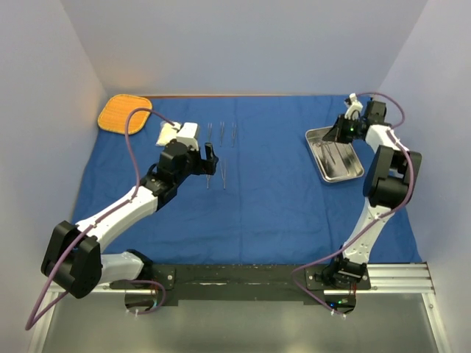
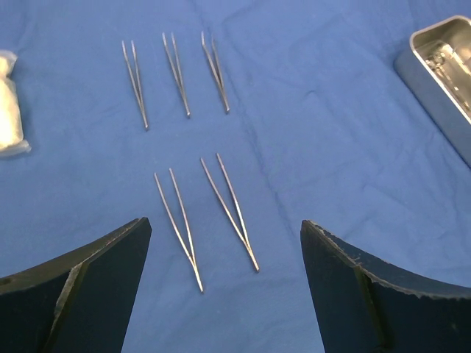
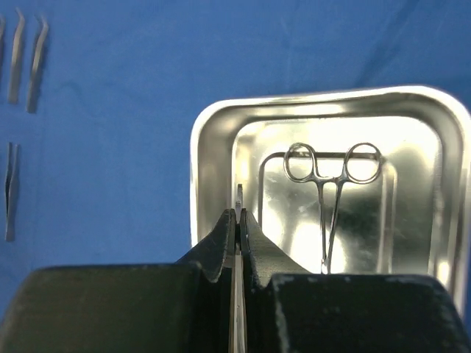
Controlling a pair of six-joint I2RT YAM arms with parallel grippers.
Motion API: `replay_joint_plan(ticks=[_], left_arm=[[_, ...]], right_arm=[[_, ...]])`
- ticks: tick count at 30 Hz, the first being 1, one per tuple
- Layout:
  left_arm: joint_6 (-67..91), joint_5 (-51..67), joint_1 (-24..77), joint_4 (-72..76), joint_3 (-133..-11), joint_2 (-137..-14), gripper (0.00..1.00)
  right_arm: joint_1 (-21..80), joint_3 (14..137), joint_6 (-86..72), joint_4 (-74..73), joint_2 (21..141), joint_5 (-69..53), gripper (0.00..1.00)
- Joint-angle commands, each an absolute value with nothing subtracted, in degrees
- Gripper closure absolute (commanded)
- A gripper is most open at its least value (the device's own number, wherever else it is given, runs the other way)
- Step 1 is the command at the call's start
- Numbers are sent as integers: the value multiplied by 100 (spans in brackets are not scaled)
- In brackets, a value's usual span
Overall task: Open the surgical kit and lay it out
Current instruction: Pick up the medical item from the container, then adjust the medical item.
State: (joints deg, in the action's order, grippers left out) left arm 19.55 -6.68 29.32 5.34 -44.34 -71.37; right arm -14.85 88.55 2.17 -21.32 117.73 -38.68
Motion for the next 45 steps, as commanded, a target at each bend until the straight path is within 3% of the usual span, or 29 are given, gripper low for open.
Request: replay_joint_plan(ticks=[1,11,17,25,33,45], left_arm=[[1477,-230,2900,747,-4807,-7189,11],[-684,2160,2892,1274,-5053,-7181,7],[-2028,3426,2892,1169,-5264,-7251,6],[-2259,4937,2900,1028,-5589,-7646,13],[-1644,5361,3023,1397,-5651,-8033,30],[-1152,4869,3287,1644,-5731,-8297,48]], right_arm=[[-1407,8956,738,-2136,10566,-3586,100],[-177,8236,1730,-2144,9238,-4894,100],[913,8234,3030,-3493,9097,-5844,100],[1634,8543,4007,-4499,9114,-6267,100],[2021,8701,4017,-4614,9141,-6249,100],[2338,8728,4069,-4685,9106,-6179,100]])
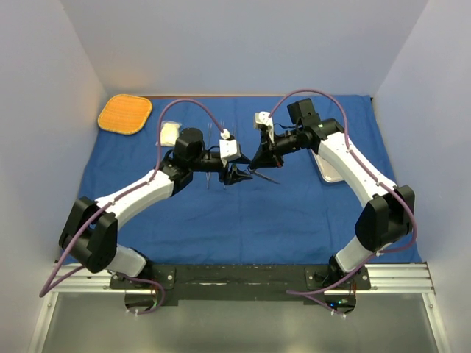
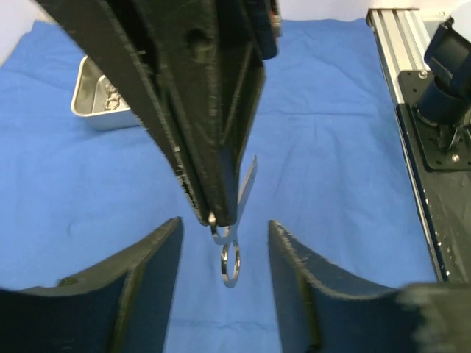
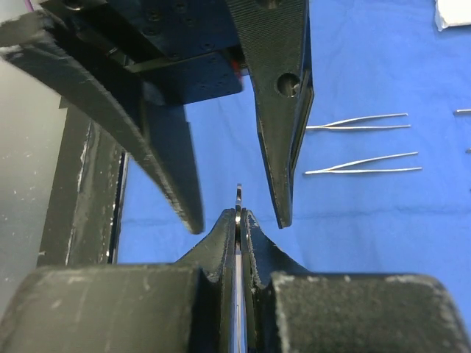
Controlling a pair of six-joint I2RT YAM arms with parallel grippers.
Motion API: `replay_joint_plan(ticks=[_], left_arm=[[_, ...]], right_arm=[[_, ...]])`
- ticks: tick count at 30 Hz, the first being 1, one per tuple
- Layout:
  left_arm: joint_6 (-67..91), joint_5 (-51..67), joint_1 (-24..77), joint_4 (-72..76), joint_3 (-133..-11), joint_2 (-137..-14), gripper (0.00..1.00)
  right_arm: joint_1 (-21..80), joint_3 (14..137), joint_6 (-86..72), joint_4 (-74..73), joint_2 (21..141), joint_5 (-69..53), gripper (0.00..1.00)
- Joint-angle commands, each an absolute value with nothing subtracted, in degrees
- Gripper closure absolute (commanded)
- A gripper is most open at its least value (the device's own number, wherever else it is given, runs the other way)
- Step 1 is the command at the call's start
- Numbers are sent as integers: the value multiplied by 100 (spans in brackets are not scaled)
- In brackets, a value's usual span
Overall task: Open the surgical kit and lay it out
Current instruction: Adjust the medical item.
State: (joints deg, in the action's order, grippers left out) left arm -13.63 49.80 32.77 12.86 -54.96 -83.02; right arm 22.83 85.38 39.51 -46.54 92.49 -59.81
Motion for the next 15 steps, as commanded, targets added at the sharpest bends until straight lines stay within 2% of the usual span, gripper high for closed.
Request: replay_joint_plan(ticks=[1,6,10,12,14,15], left_arm=[[-1134,4860,3287,1644,-5739,-8306,50],[-985,4913,3287,1538,-5739,-8350,72],[-923,4931,3287,1485,-5722,-8358,100],[-862,4896,3296,1520,-5704,-8350,100],[-669,4773,3287,1678,-5652,-8315,100],[-598,4616,3287,1757,-5582,-8306,100]], right_arm=[[2338,8728,4069,-4685,9097,-6179,100],[2382,8710,4069,-4658,9097,-6152,100],[2408,8710,4061,-4641,9097,-6170,100],[2400,8684,4043,-4623,9070,-6135,100],[2400,8605,3903,-4431,9027,-6100,90],[2399,8578,3720,-4360,8974,-6091,73]])
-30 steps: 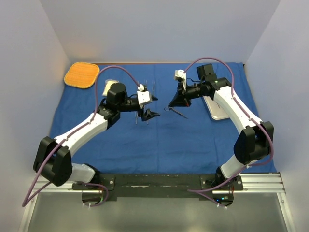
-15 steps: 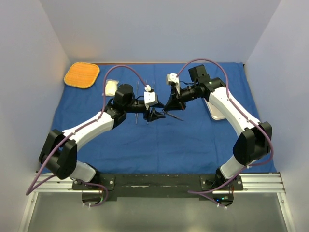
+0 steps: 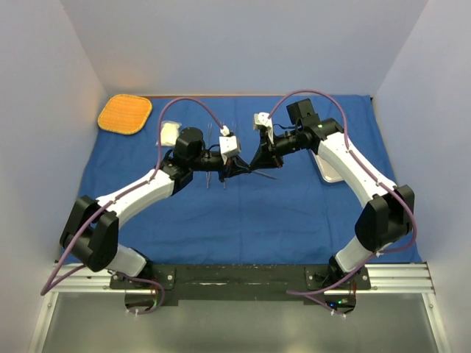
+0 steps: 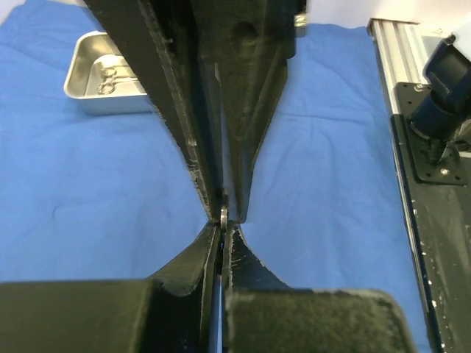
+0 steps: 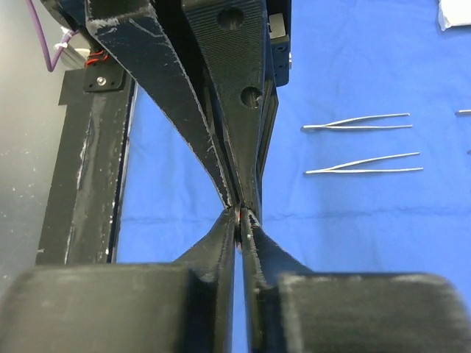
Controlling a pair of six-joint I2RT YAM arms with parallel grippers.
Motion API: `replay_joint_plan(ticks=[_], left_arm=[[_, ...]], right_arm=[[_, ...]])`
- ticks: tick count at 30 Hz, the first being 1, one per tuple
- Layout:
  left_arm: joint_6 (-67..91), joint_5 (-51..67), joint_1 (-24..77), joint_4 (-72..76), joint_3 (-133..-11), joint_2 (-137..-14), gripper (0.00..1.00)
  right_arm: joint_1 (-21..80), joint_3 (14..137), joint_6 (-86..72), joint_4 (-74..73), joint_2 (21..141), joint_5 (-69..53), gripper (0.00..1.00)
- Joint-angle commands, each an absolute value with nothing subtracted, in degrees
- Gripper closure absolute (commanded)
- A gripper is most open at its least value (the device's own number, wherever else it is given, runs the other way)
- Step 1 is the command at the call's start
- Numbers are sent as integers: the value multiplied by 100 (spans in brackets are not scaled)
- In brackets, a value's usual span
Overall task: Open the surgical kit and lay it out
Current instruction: Adjust the medical item.
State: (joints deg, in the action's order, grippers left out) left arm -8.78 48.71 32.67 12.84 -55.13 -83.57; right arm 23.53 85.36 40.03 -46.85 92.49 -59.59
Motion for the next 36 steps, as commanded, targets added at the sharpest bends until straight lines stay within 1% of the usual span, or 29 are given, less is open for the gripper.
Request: replay_joint_plan(ticks=[1,3,4,5,6,7,8,9,10,11,12,13,14,15,16,18,21,26,30,36], left_arm=[[-450,4536,3270,1827,-5538,-8288,100],[-273,4186,3261,2030,-5397,-8262,100],[-72,4088,3252,2117,-5344,-8236,100],[-44,3974,3235,2370,-5265,-8201,100],[217,3694,3234,2521,-5073,-8174,100],[455,3552,3234,2679,-4967,-8104,100],[588,3403,3217,3037,-4853,-8043,100],[737,3227,3208,3241,-4625,-7998,100],[1086,2799,3199,3452,-4510,-7920,100],[1273,2543,3199,3880,-4387,-7884,100],[1457,2262,3199,4111,-4160,-7849,100],[1842,1693,3199,4322,-4053,-7831,100],[1985,1461,3217,4681,-3965,-7840,100],[2073,1250,3243,4806,-3851,-7849,100],[2048,865,3287,4886,-3832,-7910,100],[1873,642,3436,5071,-3858,-7989,100],[1679,466,3577,5238,-3946,-8077,100],[1354,71,3709,5317,-3999,-8147,100],[1152,17,3779,5326,-4017,-8165,100],[914,-122,3946,5344,-4034,-8156,100]], right_arm=[[2399,8482,3544,-4211,8930,-6004,67],[2382,8342,2922,-3650,8816,-5802,63],[2338,8202,2666,-3186,8702,-5583,56],[2294,8096,2341,-2877,8632,-5459,53],[2233,7982,1450,-2483,8561,-5284,50],[2102,7685,902,-2043,8369,-4969,40],[2031,7534,383,-1230,8280,-4409,35],[1961,7393,-510,-900,8184,-4116,32],[1908,7183,-832,-653,8087,-3800,30],[1899,7128,-1070,-450,7938,-3101,28],[1898,7076,-1438,-413,7884,-2815,27],[1898,6988,-1694,-387,7832,-2551,27],[1898,6918,-1983,-335,7727,-2210,27],[1907,6830,-2674,-264,7691,-1771,26],[1899,6612,-3037,-185,7647,-1558,26],[1907,6443,-3975,-26,7646,-1346,26],[1968,6328,-4848,97,7839,-1310,26],[2215,6311,-5729,61,8068,-1011,27],[2224,6082,-6598,623,8217,-1063,28],[2338,6038,-7259,1037,8551,-1178,34]])
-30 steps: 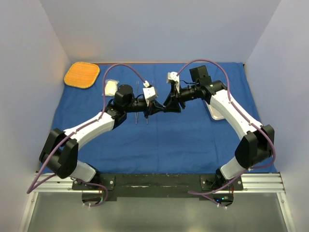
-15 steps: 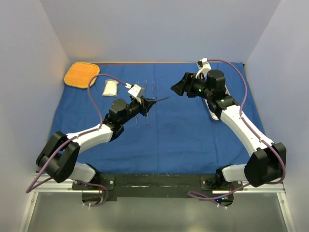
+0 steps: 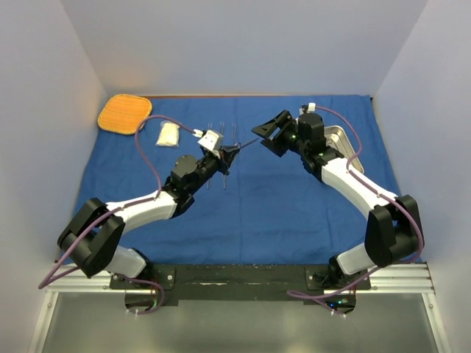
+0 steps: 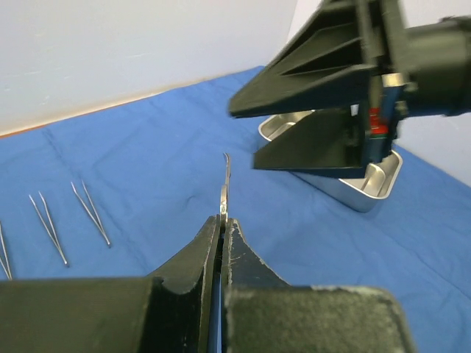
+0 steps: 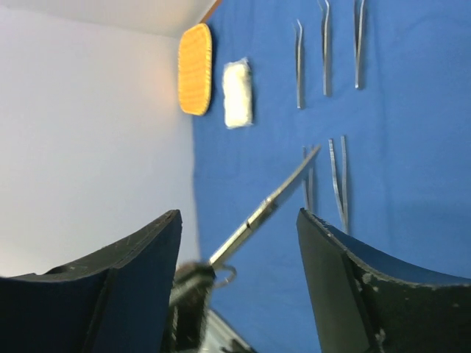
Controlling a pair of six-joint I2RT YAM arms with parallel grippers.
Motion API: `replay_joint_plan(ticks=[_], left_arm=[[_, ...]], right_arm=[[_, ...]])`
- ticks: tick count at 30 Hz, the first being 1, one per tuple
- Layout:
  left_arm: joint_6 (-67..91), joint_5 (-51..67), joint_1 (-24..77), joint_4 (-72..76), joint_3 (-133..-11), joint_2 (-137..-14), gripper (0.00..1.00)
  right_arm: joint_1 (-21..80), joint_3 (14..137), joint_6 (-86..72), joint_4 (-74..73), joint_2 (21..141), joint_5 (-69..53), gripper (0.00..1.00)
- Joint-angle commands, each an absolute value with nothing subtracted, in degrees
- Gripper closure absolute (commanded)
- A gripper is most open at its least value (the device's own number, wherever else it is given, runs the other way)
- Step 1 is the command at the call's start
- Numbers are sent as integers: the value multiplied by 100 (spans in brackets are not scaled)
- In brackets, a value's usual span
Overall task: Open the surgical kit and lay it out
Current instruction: Adjust the medical item.
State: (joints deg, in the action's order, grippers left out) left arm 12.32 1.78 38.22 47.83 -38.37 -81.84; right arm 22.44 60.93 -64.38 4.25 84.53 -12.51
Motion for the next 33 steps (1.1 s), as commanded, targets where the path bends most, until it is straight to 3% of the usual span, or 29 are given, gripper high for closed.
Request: replay_joint_plan(ticks=[1,8,15,19,22,25,26,28,29,33], left_arm=[[862,-140,3955,5344,-4043,-8165,100],[756,-211,4043,5353,-4026,-8095,100],[703,-229,4069,5344,-3990,-8095,100],[677,-229,4096,5326,-3920,-8095,100],[694,-220,4096,5274,-3815,-8051,100],[721,-202,4096,5195,-3675,-7989,87],[729,-193,4104,5168,-3630,-7911,72],[729,-211,4096,5046,-3464,-7823,61],[738,-307,4096,5001,-3411,-7692,50],[764,-659,4052,4362,-3208,-7287,29]], right_arm=[[2355,5995,-7329,1107,8587,-1195,35],[2426,5810,-7874,1494,8806,-1257,40],[2487,5731,-8077,1714,8894,-1301,65],[2496,5678,-8112,1802,8895,-1266,99],[2496,5695,-8007,1811,8921,-1231,100],[2487,5774,-7823,1811,8965,-1231,100],[2487,5809,-7692,1802,8982,-1170,100],[2426,5967,-7446,1574,8991,-1143,100],[2391,6055,-7070,1425,9035,-1125,100],[2277,7053,-5576,-161,9324,-1073,100]])
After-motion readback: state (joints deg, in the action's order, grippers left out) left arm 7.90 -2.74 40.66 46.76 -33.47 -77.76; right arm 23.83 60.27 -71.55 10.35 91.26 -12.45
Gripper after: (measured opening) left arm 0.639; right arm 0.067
